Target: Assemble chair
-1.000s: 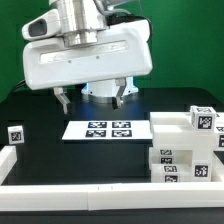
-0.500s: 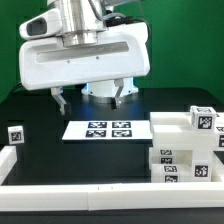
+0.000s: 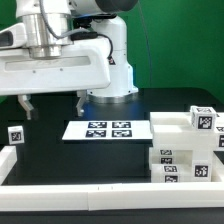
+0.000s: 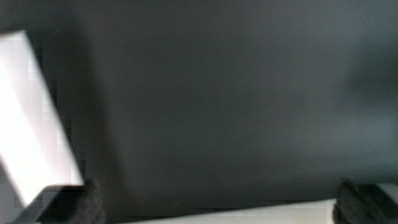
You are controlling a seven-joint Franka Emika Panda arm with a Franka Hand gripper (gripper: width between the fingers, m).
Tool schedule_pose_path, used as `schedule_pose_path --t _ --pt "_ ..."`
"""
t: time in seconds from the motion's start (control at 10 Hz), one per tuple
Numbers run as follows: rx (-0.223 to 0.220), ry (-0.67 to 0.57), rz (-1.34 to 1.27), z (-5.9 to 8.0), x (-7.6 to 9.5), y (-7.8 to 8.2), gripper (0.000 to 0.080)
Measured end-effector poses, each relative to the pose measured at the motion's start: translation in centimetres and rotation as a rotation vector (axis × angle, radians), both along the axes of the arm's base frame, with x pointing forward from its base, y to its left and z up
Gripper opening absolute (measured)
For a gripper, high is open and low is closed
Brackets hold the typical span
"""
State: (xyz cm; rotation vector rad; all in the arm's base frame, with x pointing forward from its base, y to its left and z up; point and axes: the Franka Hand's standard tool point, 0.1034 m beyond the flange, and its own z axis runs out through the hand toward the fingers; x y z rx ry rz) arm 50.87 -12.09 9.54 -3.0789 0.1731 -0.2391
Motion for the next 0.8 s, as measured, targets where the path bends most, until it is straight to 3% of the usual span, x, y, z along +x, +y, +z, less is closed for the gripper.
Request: schedule_pose_path --t 0.2,0.3,0.5,0.8 --pt "-0.007 0.010 0.020 -0.4 -0.1 0.2 0.0649" --pt "-0.047 0.048 0.126 -1.4 -0.3 0.8 0.0649" --pt "-0.057 0.133 0.350 -3.2 -2.0 -0.3 0.0649" --pt "-0.058 0.139 0.361 -3.4 -2.4 -0.7 0.0649"
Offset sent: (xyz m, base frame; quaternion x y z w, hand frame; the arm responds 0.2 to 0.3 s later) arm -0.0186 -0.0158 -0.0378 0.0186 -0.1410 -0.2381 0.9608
